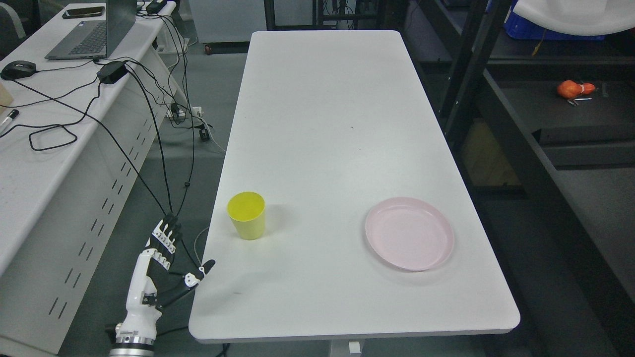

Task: Place yellow IKEA cup on middle right shelf
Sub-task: 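Move the left hand toward the yellow cup on the table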

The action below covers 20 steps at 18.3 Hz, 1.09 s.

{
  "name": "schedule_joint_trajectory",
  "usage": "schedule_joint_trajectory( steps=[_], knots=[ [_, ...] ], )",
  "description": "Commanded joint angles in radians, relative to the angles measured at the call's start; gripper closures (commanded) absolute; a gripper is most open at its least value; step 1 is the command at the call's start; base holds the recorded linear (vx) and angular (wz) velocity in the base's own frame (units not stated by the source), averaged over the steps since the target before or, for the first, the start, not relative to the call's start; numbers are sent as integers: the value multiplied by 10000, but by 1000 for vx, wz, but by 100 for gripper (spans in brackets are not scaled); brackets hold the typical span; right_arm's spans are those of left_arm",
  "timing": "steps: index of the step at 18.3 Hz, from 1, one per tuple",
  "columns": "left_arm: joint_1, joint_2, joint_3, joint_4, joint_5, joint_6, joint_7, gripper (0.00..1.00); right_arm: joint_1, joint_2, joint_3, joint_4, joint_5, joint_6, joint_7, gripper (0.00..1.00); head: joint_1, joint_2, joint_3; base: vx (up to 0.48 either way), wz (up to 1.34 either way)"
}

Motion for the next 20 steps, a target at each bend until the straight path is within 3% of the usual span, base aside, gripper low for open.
schedule_joint_trajectory(
  steps=[1,7,10,13,20],
  knots=[
    [1,184,13,46,1,-6,9,1,138,-175,169,1,-245,5,-7,1,0,0,0,0,0],
    [-550,174,29,1348,890,102,-6,3,138,-175,169,1,-245,5,-7,1,0,0,0,27,1],
    [-1590,184,-48,2235,1564,117,-22,6,138,-175,169,1,-245,5,-7,1,0,0,0,31,2],
    [-2773,184,-63,3495,1612,132,-22,2,138,-175,169,1,-245,5,-7,1,0,0,0,6,-7],
    [-3420,174,-277,3758,1612,976,-37,1,138,-175,169,1,-245,5,-7,1,0,0,0,0,0]
  ],
)
